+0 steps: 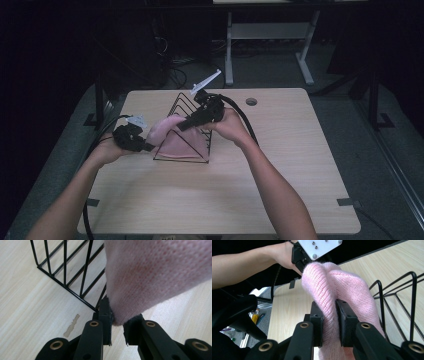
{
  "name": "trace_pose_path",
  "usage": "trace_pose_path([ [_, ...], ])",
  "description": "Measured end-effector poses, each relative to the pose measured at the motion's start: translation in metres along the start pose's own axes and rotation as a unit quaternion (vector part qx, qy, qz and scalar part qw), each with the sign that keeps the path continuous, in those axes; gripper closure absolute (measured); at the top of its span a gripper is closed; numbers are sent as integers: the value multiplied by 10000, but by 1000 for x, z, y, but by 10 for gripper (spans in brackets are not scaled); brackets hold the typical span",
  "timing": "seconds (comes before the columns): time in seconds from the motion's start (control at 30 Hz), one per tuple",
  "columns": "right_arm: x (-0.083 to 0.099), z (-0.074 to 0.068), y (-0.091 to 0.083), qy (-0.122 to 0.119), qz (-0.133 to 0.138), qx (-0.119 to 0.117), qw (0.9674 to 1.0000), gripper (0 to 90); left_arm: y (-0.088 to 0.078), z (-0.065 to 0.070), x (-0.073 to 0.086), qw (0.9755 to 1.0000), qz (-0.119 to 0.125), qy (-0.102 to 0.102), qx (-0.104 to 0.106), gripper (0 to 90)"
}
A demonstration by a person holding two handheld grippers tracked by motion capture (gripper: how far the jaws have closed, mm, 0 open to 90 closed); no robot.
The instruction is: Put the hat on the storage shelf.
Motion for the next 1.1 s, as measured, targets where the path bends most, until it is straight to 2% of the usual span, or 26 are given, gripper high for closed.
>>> trace_pose_path([
  [0.13, 5, 2, 2, 46, -20, 1, 10000, 760, 1, 0, 1, 10000, -56, 31, 15, 793],
  [0.23, 6, 2, 1, 80, 2, 13, 10000, 753, -1, 2, -1, 10000, 24, 38, 84, 708],
  [0.27, 6, 3, 1, 74, 30, 35, 10000, 741, -4, 3, -3, 9997, 173, 29, 169, 682],
  [0.3, 6, 3, 1, 74, 30, 35, 10000, 741, -4, 3, -3, 9997, 173, 29, 169, 647],
  [0.33, 6, 3, 0, 41, 48, 82, 9999, 737, -9, 5, -6, 9988, 408, -7, 266, 610],
  [0.4, 6, 2, 0, 26, 46, 99, 9999, 738, -15, 7, -9, 9985, 443, 75, 327, 562],
  [0.5, 5, 2, 1, -19, 57, 122, 9999, 755, -22, 8, -14, 9981, 489, 173, 327, 552],
  [0.57, 3, 1, 2, -18, 82, 141, 9999, 766, -32, 9, -22, 9973, 573, 285, 363, 581],
  [0.7, 0, 0, 2, -58, 161, 114, 9998, 774, -38, 9, -27, 9966, 663, 349, 336, 792],
  [0.77, 0, -1, 2, -87, 155, 120, 9998, 775, -40, 9, -27, 9967, 673, 384, 255, 855],
  [0.9, -2, 0, 2, -80, 173, 114, 9998, 775, -43, 7, -26, 9964, 731, 327, 274, 862],
  [0.93, -3, -1, 3, -71, 177, 113, 9998, 774, -45, 5, -25, 9964, 757, 260, 276, 862],
  [1.03, -4, 1, 7, -42, 172, 107, 9998, 775, -41, 3, -22, 9975, 617, 139, 311, 862],
  [1.1, -2, 2, 10, -3, 113, 96, 9999, 775, -37, 2, -19, 9985, 449, 127, 275, 862],
])
Point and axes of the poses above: each handheld gripper's, and its own axes: y roughly forward along the jaws, x roughly out of its underside, z roughly to its right, the point moved 5 cm from there along y, roughly forward along the jaws, and after that the axes turned 5 degrees about z, right-handed, at the moved point
